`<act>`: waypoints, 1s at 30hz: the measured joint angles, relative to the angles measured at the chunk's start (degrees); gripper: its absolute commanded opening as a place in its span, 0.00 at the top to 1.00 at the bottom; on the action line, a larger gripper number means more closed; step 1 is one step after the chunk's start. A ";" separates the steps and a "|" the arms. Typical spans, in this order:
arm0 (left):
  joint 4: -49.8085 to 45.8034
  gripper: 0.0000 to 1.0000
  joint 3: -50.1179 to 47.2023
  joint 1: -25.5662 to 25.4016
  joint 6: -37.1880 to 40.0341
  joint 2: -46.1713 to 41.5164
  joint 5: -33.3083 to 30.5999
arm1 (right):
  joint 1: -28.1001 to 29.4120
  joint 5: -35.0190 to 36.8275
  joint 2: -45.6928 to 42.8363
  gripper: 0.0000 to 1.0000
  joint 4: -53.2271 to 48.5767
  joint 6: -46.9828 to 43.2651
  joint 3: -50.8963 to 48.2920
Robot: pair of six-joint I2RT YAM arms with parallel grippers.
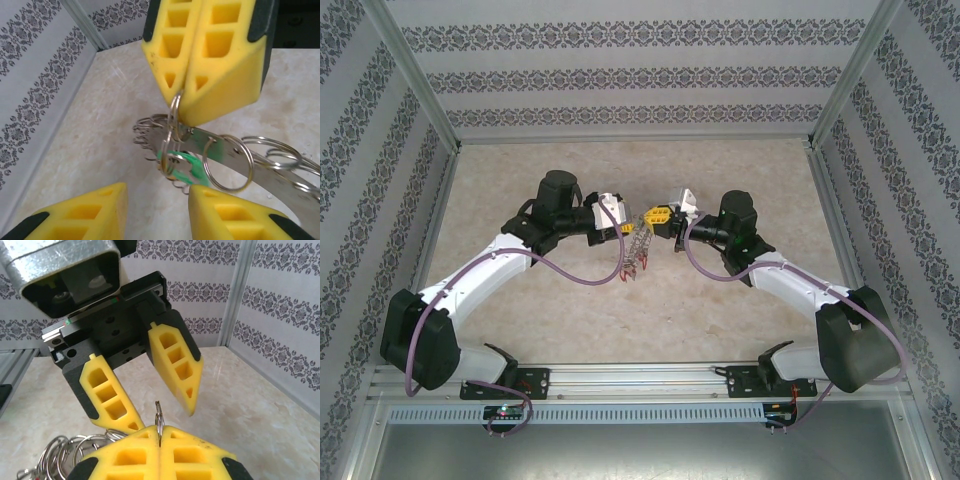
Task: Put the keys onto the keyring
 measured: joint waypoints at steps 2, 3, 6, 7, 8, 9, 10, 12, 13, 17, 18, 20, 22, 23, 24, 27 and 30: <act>0.24 0.64 0.11 0.00 -0.02 0.02 0.28 | 0.00 -0.37 0.00 1.00 -0.13 -0.04 0.00; 0.35 0.65 0.15 0.00 -0.13 0.04 0.55 | 0.09 -0.46 0.00 1.00 -0.33 -0.11 0.00; 0.48 0.69 0.76 0.00 -0.48 0.31 2.29 | 0.11 -0.68 0.02 1.00 -0.83 -0.44 0.00; 0.50 0.70 0.98 0.00 -0.66 0.37 2.80 | 0.11 -0.70 0.02 1.00 -0.94 -0.48 0.00; 0.55 0.72 1.11 0.00 -0.83 0.39 3.26 | 0.11 -0.70 0.04 1.00 -1.09 -0.66 0.00; 0.61 0.74 1.20 0.00 -1.03 0.39 3.65 | 0.11 -0.70 0.04 1.00 -1.29 -0.74 0.00; 0.68 0.77 1.20 0.00 -1.05 0.42 3.78 | 0.11 -0.72 0.04 1.00 -1.46 -0.87 0.00; 0.66 0.87 1.27 0.00 -1.44 0.48 4.13 | 0.11 -0.83 0.22 1.00 -1.66 -1.14 0.00; 0.61 0.92 1.38 0.00 -1.46 0.57 4.17 | 0.11 -0.83 0.33 1.00 -1.70 -1.29 0.00; -0.90 1.00 2.10 0.00 -0.48 1.05 4.68 | 0.02 -0.59 0.59 1.00 -1.49 -1.29 0.04; -1.07 1.00 2.10 0.00 -0.33 1.11 4.55 | 0.00 -0.52 0.59 1.00 -1.44 -1.09 0.07; -1.29 1.00 2.10 0.00 -0.31 1.33 4.04 | 0.09 -0.09 0.59 1.00 -1.20 -0.26 0.13; -1.05 1.00 1.99 0.00 -0.37 1.36 3.28 | 0.09 0.50 0.59 1.00 -0.92 0.42 0.37; 0.24 1.00 1.44 0.00 -0.61 1.31 2.84 | 0.07 0.90 0.59 1.00 -0.70 1.20 0.55; 1.07 1.00 0.87 0.00 -0.96 1.29 2.51 | 0.07 1.20 0.59 1.00 -0.52 1.57 0.70; 5.22 1.00 -1.31 -0.07 -2.12 1.31 1.84 | 0.07 3.19 0.76 1.00 0.13 4.48 0.76; 7.30 1.00 -1.95 -0.04 -3.17 1.31 1.51 | 0.39 5.16 1.25 1.00 2.23 7.58 0.76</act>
